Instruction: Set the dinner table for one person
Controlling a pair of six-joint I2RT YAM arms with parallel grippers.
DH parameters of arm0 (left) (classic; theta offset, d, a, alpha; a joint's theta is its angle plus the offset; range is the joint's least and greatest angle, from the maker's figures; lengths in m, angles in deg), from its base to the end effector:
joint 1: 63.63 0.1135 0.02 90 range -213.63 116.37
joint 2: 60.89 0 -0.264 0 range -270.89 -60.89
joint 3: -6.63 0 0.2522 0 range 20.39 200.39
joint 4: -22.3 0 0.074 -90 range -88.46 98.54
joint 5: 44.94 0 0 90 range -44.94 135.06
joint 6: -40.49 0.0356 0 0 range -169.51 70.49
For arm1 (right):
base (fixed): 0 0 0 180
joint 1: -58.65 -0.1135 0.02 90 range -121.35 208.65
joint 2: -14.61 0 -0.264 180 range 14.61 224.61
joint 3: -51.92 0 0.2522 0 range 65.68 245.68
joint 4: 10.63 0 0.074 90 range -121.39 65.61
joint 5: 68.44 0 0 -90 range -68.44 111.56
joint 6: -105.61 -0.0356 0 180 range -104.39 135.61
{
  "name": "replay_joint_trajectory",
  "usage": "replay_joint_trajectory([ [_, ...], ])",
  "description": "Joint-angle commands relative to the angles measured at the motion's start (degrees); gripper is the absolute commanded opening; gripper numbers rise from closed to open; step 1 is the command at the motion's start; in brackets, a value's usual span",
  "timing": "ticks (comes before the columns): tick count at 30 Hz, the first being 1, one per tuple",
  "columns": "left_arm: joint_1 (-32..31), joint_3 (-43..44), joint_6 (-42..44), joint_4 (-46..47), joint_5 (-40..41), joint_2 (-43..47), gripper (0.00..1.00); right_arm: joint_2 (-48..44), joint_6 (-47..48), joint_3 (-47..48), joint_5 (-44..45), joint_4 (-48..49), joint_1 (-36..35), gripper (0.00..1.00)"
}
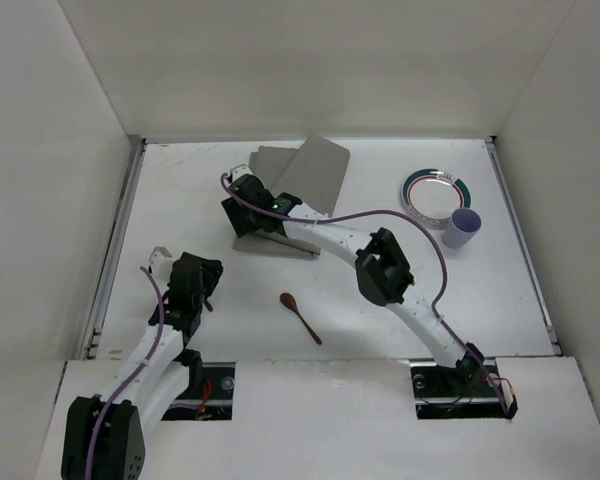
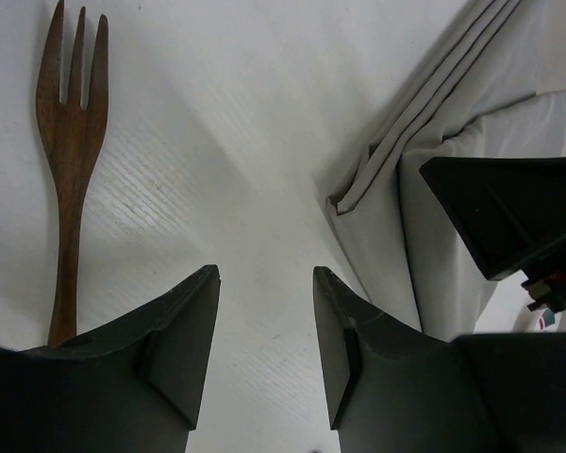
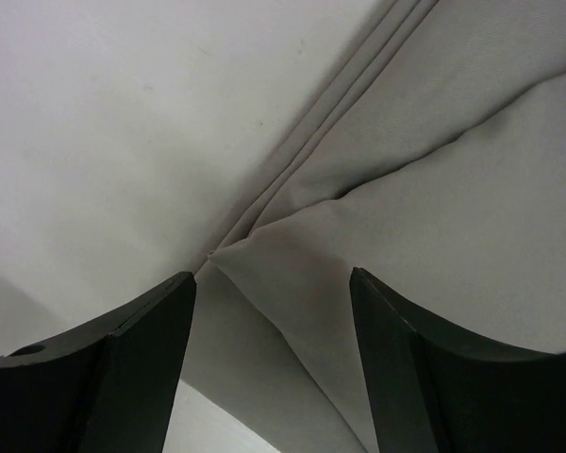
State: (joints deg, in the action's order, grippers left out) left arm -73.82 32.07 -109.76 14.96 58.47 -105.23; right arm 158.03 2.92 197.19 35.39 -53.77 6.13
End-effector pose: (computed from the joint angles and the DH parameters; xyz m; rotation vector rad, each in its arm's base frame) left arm 0.1660 -0.0215 0.1683 -1.0043 1.7961 -0.5391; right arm 0.3509 0.4437 0.2073 -0.6600 2.1898 0.3237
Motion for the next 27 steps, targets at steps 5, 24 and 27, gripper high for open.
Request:
replay_joint_trajectory([
  [5,0.6,-1.3,-0.7,3.9,-3.6,-0.8,0.41,9.4,2.6,19.8,7.3,-13.9,-2.2,0.64],
  [24,0.0,-0.3,-0.6,4.5,-4.7,-0.9,0.41,20.8,3.7,43.5,12.8,-26.1,-2.6,0.10],
  [27,-0.1,0.2,-0.6,4.5,-4.7,-1.5,0.42,20.8,2.3,49.5,12.6,-26.6,-2.6,0.05],
])
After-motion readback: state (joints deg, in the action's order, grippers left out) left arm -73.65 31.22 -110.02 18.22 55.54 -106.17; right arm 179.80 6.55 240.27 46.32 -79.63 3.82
